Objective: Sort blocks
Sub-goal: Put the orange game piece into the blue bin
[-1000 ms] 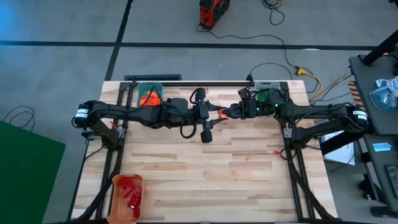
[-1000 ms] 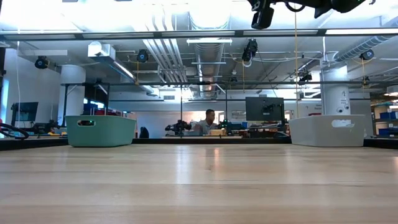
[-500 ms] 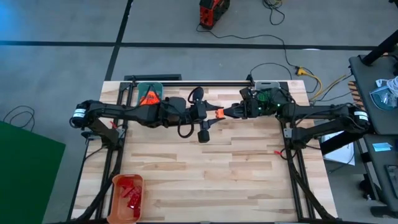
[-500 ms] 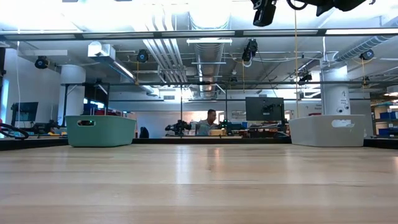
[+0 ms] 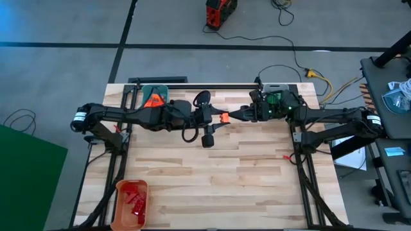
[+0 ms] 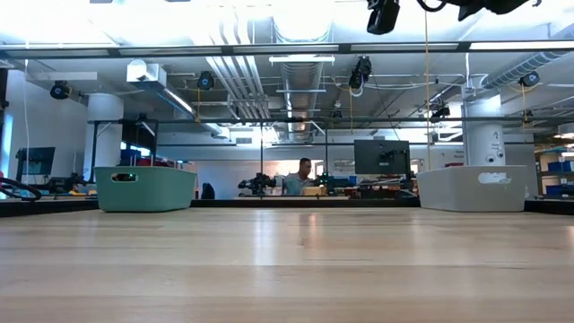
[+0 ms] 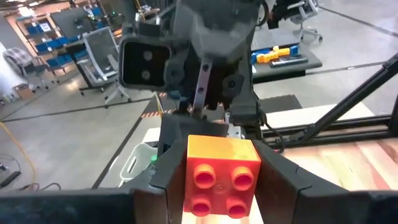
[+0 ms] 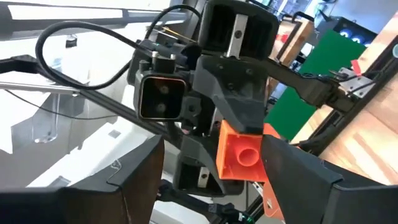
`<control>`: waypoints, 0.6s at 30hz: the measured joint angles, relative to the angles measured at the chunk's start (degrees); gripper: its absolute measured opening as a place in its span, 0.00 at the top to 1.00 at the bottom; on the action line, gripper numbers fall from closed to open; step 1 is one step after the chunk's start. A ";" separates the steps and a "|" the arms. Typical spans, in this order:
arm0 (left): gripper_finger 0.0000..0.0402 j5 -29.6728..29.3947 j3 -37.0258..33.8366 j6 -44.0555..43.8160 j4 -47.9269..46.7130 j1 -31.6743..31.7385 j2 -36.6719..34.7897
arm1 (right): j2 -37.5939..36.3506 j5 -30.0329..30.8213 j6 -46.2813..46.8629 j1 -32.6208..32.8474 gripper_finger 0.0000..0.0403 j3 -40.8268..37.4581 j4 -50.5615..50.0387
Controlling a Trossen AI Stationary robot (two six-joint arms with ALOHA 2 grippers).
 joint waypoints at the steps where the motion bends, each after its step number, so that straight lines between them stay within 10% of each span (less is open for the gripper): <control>1: 0.68 -0.02 0.00 0.00 -0.23 0.00 0.00 | 0.00 -0.01 0.00 0.00 0.37 0.00 0.09; 18: 0.68 -2.19 -0.02 -7.52 -42.23 4.76 -7.72 | -0.39 -0.07 -0.04 0.00 0.37 0.00 -0.33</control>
